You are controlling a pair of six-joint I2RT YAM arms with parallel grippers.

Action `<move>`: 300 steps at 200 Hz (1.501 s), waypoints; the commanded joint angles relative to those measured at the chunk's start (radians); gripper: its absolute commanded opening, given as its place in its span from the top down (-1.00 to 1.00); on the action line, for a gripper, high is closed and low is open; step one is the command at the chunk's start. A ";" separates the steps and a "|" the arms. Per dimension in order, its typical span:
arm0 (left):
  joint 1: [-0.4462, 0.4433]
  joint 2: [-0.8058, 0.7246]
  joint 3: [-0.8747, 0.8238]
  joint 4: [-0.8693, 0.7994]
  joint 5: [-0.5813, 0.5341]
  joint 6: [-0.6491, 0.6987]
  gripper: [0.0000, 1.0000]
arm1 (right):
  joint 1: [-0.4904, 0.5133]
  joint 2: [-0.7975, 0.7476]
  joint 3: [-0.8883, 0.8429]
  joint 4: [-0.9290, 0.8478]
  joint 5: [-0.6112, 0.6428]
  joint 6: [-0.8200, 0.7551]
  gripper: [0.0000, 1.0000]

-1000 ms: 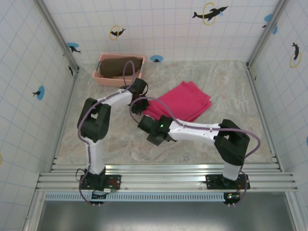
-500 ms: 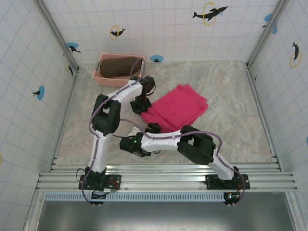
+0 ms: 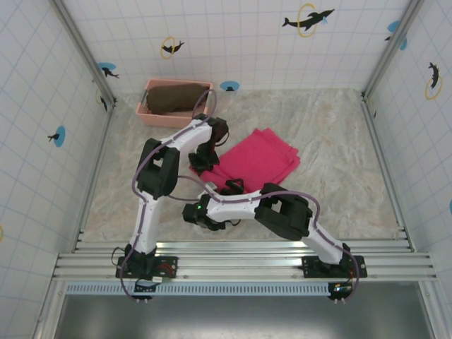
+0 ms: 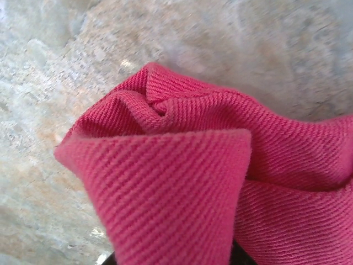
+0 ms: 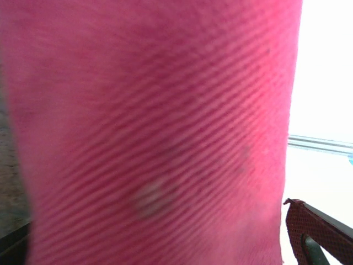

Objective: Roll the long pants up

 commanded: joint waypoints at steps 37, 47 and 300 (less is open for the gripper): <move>-0.002 0.053 -0.087 -0.052 -0.008 -0.009 1.00 | -0.003 0.039 0.012 -0.035 -0.026 0.026 -0.86; -0.002 0.056 -0.081 -0.052 -0.009 -0.011 1.00 | 0.001 0.040 0.019 -0.030 -0.038 0.016 -0.77; 0.174 -0.577 -0.532 0.368 -0.143 0.065 -0.95 | -0.162 -0.001 -0.144 0.363 -0.866 -0.093 1.00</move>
